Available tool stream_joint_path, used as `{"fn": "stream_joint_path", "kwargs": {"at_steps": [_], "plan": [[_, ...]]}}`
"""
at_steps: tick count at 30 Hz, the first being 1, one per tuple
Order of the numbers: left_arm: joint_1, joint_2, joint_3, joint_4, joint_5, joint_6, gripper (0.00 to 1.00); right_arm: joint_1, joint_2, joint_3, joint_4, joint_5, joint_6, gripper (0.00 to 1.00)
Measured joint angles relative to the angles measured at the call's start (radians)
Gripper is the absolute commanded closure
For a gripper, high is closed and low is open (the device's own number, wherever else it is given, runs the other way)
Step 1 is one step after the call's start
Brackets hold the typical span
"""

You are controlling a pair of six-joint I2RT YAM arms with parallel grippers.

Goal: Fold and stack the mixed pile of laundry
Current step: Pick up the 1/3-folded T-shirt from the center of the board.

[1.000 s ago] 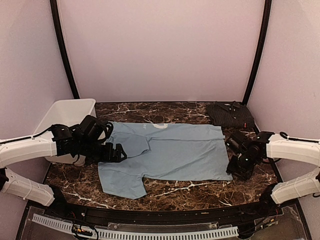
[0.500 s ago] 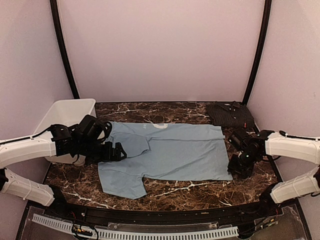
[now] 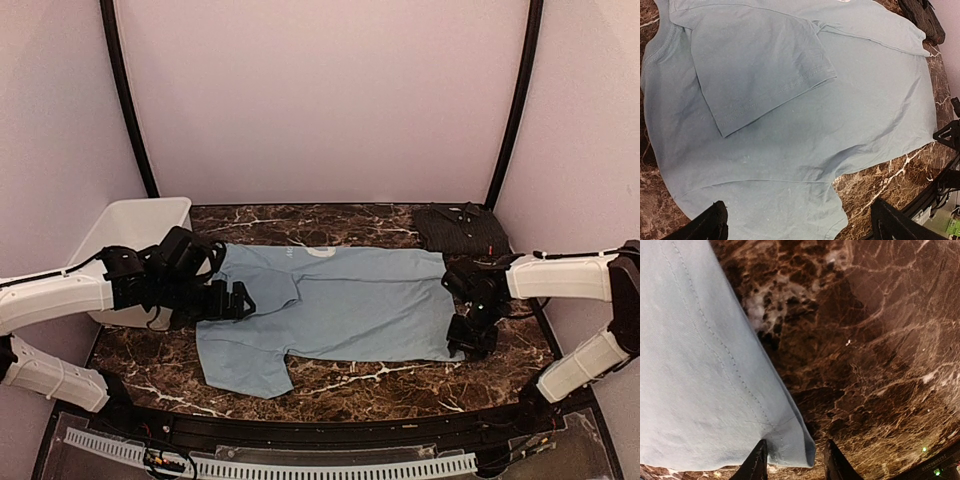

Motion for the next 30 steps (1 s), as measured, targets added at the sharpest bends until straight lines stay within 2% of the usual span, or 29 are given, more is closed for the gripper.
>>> {"fn": "stream_joint_path", "kwargs": {"at_steps": [3,5,6,13,16,23,30], "plan": [[0.000,0.003,0.001,0.009,-0.005,0.007,0.01,0.000,0.023,0.010,-0.013,-0.004,0.003,0.84],[0.001,0.010,0.001,0.014,-0.010,0.009,0.01,0.000,0.027,0.011,-0.016,-0.009,0.015,0.98],[0.001,0.011,0.001,0.014,-0.010,0.009,0.01,0.000,0.027,0.011,-0.017,-0.013,0.014,1.00],[0.023,0.010,-0.030,0.018,-0.010,0.013,0.02,-0.001,0.027,0.014,-0.018,-0.027,0.019,1.00],[0.024,-0.003,-0.058,0.008,-0.008,0.006,0.06,-0.001,0.025,0.025,-0.018,-0.028,0.013,1.00],[0.024,-0.049,-0.128,-0.093,-0.035,-0.055,0.28,-0.014,-0.045,0.040,-0.019,-0.028,0.002,1.00],[0.024,-0.042,-0.175,-0.171,-0.090,-0.148,0.42,-0.023,-0.059,0.039,0.007,-0.029,-0.010,1.00]]}}
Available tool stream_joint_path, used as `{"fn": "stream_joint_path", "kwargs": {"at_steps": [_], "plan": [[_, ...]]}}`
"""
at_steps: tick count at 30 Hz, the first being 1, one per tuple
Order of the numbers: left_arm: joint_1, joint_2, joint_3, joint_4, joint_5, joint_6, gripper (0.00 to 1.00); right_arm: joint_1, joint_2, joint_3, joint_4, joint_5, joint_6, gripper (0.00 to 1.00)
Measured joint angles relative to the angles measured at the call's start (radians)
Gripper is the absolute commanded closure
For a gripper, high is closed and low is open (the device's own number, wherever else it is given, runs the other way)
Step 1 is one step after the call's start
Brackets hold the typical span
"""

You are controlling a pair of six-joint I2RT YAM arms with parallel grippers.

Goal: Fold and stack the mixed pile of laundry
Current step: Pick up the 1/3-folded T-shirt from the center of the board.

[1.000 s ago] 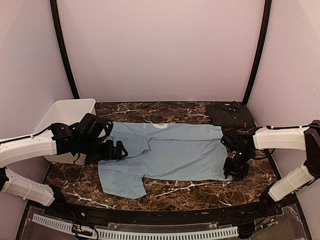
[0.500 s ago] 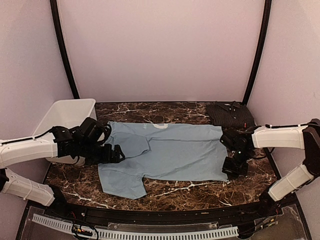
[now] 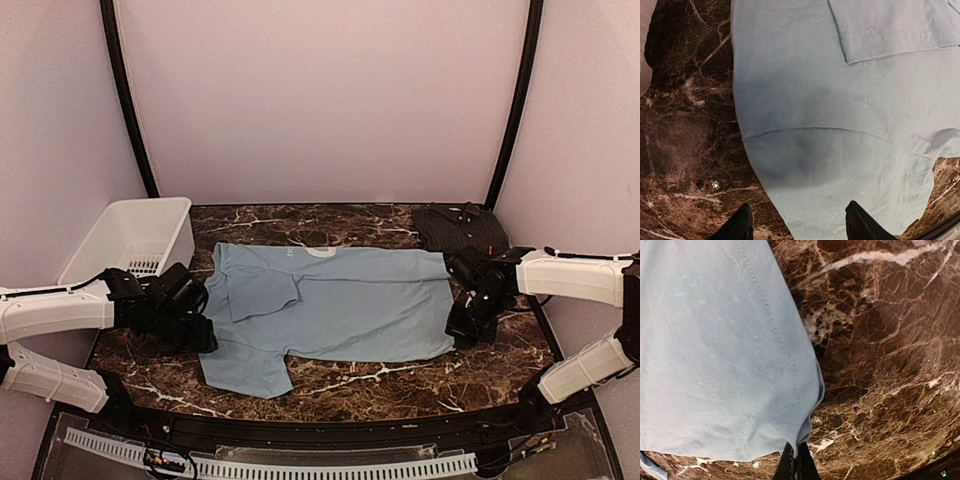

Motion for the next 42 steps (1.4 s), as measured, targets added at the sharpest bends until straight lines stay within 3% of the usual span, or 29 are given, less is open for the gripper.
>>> {"fn": "stream_joint_path", "kwargs": {"at_steps": [10,16,18,23,29,37,42], "plan": [[0.000,0.019,-0.080,0.008,-0.024,-0.097,0.55,0.000,0.000,-0.014,0.027,-0.006,-0.011,1.00],[0.000,0.097,-0.098,0.111,0.006,-0.095,0.63,0.000,-0.002,-0.028,0.040,-0.010,-0.010,1.00],[0.000,0.105,-0.099,0.139,0.010,-0.096,0.70,0.000,-0.008,-0.034,0.040,-0.010,-0.010,1.00],[0.000,0.113,-0.101,0.171,0.014,-0.111,0.98,0.000,-0.031,-0.038,0.039,-0.010,-0.008,1.00],[0.000,0.089,-0.093,0.128,0.022,-0.116,1.00,-0.002,-0.069,-0.039,0.037,-0.010,-0.006,1.00],[0.008,0.024,0.032,0.028,-0.003,-0.105,1.00,-0.037,-0.112,-0.038,0.035,-0.005,-0.011,1.00],[0.066,0.024,0.066,0.010,-0.006,-0.066,1.00,-0.089,-0.112,-0.024,0.035,0.013,-0.043,1.00]]}}
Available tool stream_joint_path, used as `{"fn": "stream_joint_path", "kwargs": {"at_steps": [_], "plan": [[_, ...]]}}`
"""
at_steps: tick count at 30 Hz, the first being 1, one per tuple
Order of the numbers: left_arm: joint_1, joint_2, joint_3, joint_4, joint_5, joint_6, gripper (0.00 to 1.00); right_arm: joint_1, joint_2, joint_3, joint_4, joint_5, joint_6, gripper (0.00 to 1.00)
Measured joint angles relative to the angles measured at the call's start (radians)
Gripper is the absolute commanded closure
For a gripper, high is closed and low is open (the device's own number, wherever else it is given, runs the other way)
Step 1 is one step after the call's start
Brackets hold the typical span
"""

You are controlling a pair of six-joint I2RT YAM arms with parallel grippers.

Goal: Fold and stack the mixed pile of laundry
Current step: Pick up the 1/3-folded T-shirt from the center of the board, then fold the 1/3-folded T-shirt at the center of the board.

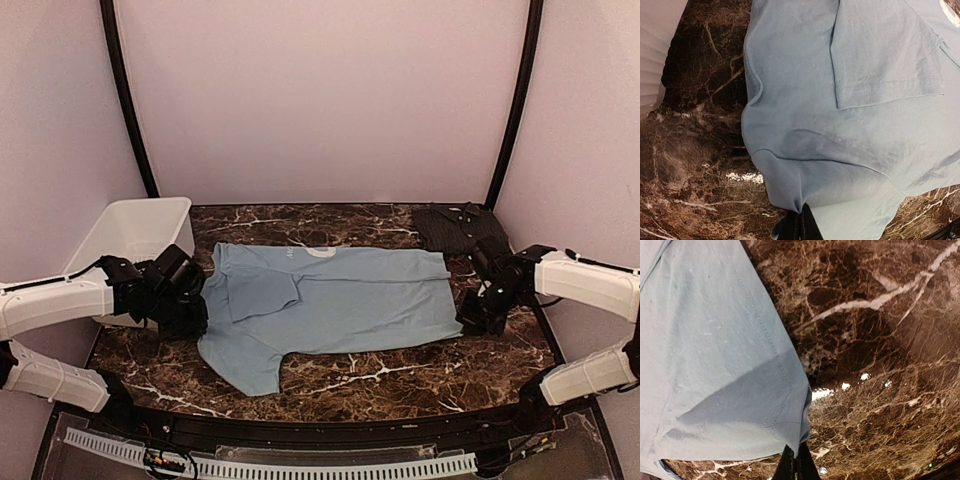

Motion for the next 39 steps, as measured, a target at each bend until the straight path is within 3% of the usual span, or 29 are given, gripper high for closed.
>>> {"fn": "stream_joint_path", "kwargs": {"at_steps": [7,21,31,39], "plan": [[0.100,0.053,0.110,0.007,-0.005,0.097,1.00,-0.078,0.024,0.062,0.025,0.004,-0.079,1.00],[0.182,0.313,0.303,0.116,-0.033,0.247,1.00,-0.220,0.217,0.248,0.128,0.004,-0.245,1.00],[0.237,0.505,0.464,0.179,-0.041,0.343,1.00,-0.267,0.382,0.324,0.196,-0.008,-0.323,1.00],[0.251,0.592,0.503,0.188,-0.043,0.383,1.00,-0.269,0.494,0.411,0.241,-0.035,-0.366,1.00]]}}
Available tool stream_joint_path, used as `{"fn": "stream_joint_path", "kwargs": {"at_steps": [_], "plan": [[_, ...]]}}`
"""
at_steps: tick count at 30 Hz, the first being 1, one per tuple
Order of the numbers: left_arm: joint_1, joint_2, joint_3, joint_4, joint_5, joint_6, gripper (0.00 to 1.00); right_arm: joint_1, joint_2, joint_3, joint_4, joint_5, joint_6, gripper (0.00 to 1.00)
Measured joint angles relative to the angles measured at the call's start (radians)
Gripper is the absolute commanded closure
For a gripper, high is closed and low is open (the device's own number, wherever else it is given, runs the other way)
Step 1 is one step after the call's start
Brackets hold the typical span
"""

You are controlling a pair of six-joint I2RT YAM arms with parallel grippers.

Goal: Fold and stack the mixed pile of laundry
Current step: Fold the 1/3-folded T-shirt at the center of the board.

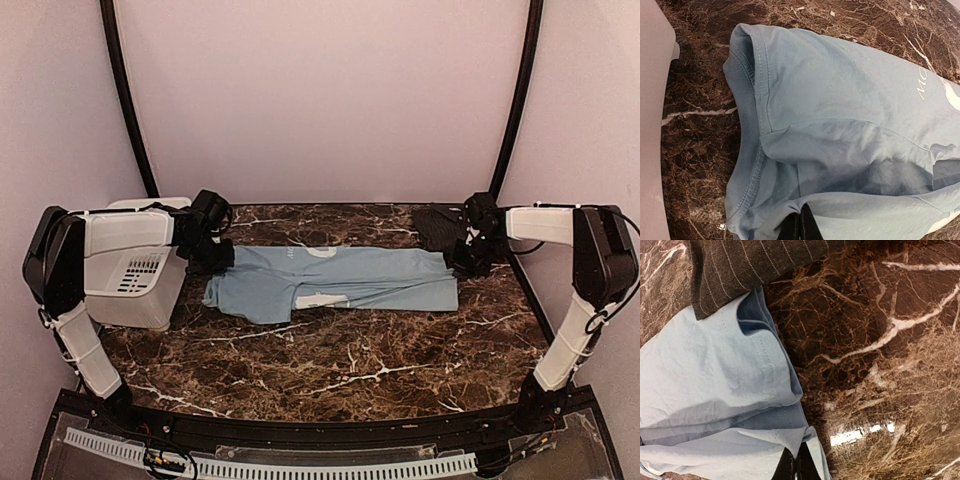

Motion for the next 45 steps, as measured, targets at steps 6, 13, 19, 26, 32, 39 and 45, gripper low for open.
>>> {"fn": "stream_joint_path", "kwargs": {"at_steps": [6,13,19,26,32,39,45], "plan": [[0.014,0.034,0.047,-0.003,-0.017,0.021,0.99,0.000,0.053,0.044,0.008,-0.018,-0.030,0.91],[0.019,0.079,0.099,-0.019,-0.026,0.055,0.62,-0.002,0.074,0.066,-0.007,-0.026,-0.060,0.40],[0.020,0.016,0.064,-0.051,-0.037,0.067,0.56,-0.015,-0.045,-0.031,-0.010,-0.063,-0.065,0.40],[0.024,-0.133,0.004,-0.148,-0.050,0.121,0.59,-0.017,-0.150,-0.163,0.006,-0.151,-0.067,0.39],[0.024,-0.138,-0.074,-0.197,-0.029,0.165,0.62,-0.017,-0.150,-0.225,0.008,-0.180,-0.074,0.28],[0.024,-0.138,-0.096,-0.207,-0.012,0.176,0.63,-0.021,-0.130,-0.109,0.004,-0.168,-0.074,0.29],[0.024,-0.137,-0.081,-0.190,0.001,0.176,0.63,-0.070,-0.047,0.059,0.027,-0.158,-0.078,0.25]]}}
